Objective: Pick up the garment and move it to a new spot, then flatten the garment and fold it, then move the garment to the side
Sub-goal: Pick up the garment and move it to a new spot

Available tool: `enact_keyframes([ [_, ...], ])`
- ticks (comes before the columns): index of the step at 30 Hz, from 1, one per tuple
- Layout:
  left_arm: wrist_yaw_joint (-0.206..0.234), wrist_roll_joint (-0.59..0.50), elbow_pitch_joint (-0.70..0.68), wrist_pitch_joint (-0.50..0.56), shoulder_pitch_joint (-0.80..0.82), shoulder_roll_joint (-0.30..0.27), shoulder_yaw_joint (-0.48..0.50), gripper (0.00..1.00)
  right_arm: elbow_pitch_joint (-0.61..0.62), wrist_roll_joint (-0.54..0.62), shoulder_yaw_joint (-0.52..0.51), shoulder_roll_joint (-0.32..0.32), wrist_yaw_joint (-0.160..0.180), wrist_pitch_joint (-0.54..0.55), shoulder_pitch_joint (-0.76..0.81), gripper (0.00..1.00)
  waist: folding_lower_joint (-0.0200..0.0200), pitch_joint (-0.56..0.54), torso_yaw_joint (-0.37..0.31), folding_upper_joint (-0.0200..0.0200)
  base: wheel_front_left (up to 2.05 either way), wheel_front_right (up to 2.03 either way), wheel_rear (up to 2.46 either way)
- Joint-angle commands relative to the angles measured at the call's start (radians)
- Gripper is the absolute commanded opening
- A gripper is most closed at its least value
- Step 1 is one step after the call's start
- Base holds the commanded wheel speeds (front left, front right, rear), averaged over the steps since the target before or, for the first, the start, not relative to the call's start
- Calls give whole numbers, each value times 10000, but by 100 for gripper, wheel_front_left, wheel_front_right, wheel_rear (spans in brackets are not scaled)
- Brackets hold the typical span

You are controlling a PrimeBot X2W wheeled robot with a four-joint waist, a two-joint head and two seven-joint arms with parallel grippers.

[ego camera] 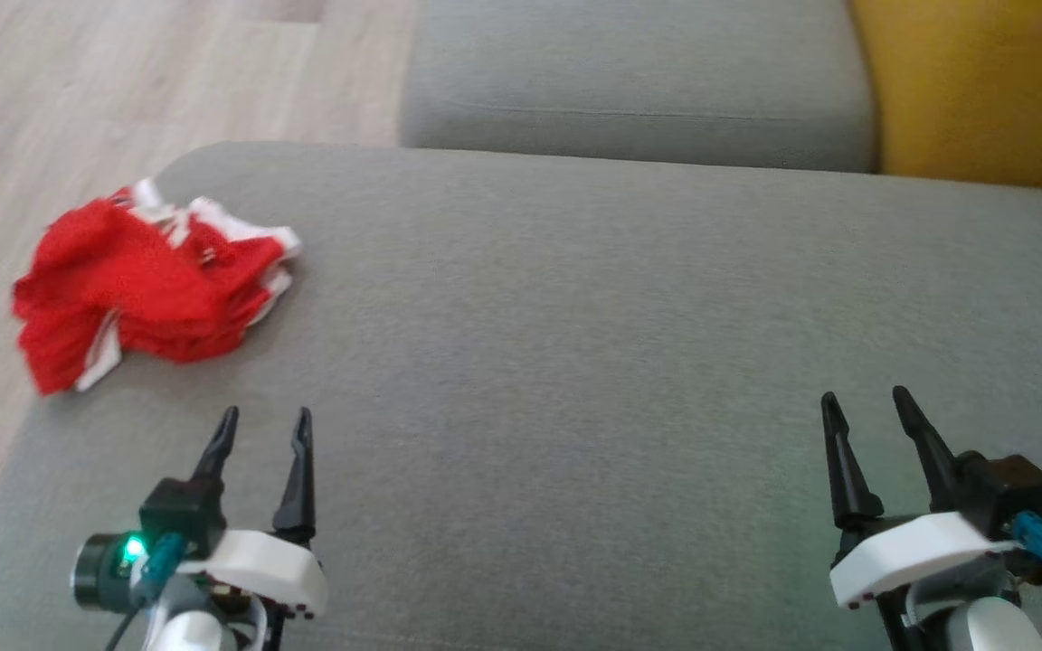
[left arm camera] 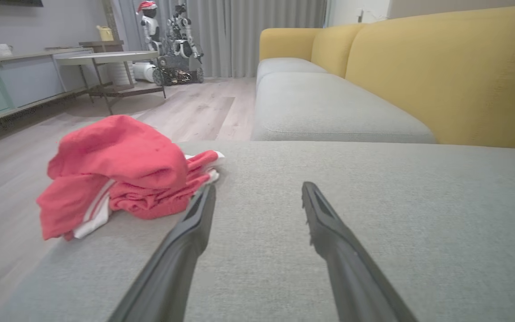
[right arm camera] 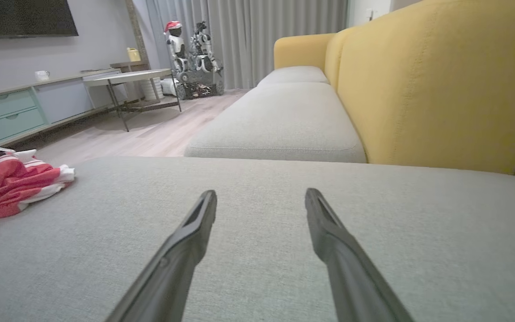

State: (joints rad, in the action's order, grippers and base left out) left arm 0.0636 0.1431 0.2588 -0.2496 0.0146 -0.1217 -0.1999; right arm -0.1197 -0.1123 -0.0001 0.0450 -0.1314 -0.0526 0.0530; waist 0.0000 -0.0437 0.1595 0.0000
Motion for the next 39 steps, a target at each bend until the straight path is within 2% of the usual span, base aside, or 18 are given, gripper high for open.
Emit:
enact_keyframes([
  [1, 62, 2, -389, -122, 665, -164, 479, 100, 410, -17, 302, 53, 7, -66, -344, 100, 0, 60, 590, 0, 0, 0, 0],
  [8, 174, 101, -562, -122, 666, -205, 776, 100, 462, -157, 599, 53, 7, -85, -393, 100, 0, 76, 1614, 0, 0, 0, 0],
  [16, 188, 165, -738, -122, 576, -201, 1006, 100, 493, -125, 708, 53, 7, -81, -397, 100, 0, 54, 2308, 0, 0, 0, 0],
  [27, 138, 174, -742, -122, 515, -173, 1158, 100, 527, -152, 723, 53, 7, -36, -327, 100, 0, 32, 2523, 0, 0, 0, 0],
  [39, 38, 123, -629, -122, 950, -283, 1323, 100, 638, -207, 749, 53, 7, 117, -305, 100, 0, 293, 2286, 0, 0, 0, 0],
])
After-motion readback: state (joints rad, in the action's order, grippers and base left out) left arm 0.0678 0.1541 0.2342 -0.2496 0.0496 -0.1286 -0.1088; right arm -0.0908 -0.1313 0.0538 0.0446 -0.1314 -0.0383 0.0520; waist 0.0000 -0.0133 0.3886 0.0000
